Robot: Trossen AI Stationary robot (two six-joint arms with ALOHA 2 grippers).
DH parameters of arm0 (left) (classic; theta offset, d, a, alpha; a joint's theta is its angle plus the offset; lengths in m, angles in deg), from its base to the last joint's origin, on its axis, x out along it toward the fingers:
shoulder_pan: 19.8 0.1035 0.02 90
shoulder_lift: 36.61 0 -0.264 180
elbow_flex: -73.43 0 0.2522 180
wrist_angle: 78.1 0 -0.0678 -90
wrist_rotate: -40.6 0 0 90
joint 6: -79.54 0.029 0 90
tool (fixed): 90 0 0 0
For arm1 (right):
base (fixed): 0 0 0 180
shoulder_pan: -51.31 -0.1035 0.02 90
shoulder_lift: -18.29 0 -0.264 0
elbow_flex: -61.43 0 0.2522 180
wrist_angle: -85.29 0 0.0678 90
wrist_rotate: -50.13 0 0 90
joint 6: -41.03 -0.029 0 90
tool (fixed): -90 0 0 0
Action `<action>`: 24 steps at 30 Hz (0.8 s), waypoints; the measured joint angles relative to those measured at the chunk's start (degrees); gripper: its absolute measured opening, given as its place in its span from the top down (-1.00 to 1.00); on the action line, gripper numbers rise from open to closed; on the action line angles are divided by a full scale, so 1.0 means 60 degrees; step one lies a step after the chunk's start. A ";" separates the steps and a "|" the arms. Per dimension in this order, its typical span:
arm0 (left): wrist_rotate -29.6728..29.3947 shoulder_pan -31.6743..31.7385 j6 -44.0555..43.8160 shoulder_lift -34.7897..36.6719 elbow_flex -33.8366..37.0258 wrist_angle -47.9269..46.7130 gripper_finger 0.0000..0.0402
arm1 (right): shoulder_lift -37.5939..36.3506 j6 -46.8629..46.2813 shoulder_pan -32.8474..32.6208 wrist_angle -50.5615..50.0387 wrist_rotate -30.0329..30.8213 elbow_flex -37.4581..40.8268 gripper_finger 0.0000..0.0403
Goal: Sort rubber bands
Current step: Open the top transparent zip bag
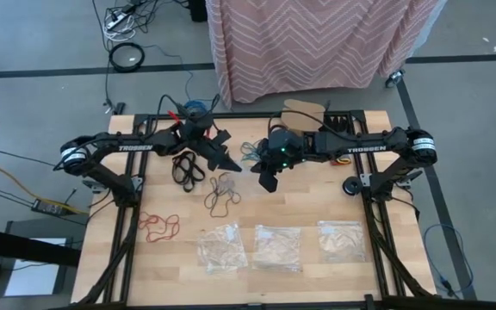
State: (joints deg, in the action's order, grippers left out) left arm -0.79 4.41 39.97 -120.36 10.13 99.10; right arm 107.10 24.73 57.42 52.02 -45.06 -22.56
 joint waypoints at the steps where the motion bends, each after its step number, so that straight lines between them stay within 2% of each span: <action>1: -0.0096 0.0003 0.0057 0.0009 0.0000 -0.0012 0.98 | 0.0000 0.0019 0.0000 0.0013 0.0000 0.0000 1.00; 4: -0.0401 0.0011 0.0456 0.0135 0.0000 -0.0031 0.98 | -0.0060 0.0053 0.0056 0.0082 -0.0135 0.0000 1.00; 8: -0.0363 0.0011 0.1209 0.0404 -0.0002 -0.0050 0.99 | -0.0203 0.0302 0.0233 0.0535 -0.1323 0.0000 0.96; 11: -0.0416 0.0003 0.2041 0.0576 -0.0009 -0.0365 0.99 | -0.0288 0.0103 0.0377 0.0931 -0.1991 0.0000 0.84; 15: -0.0860 0.0003 0.3781 0.0989 -0.0011 -0.1611 0.99 | -0.0310 -0.0472 0.0704 0.1021 -0.2277 -0.0007 0.64; 18: -0.1551 0.0000 0.4900 0.1305 -0.0011 -0.2788 0.99 | -0.0310 -0.0913 0.0941 0.1041 -0.2397 -0.0007 0.53; 21: -0.2056 0.0000 0.5495 0.1498 -0.0011 -0.3304 1.00 | -0.0310 -0.1229 0.1038 0.1057 -0.2409 -0.0004 0.55; 24: -0.2641 -0.0057 0.5773 0.1525 -0.0201 -0.3456 1.00 | -0.0310 -0.1191 0.1027 0.1051 -0.2315 -0.0004 0.73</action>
State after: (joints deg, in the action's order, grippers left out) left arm -16.63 4.07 74.61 -111.20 8.92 78.37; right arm 105.25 17.59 63.58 58.33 -58.95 -22.59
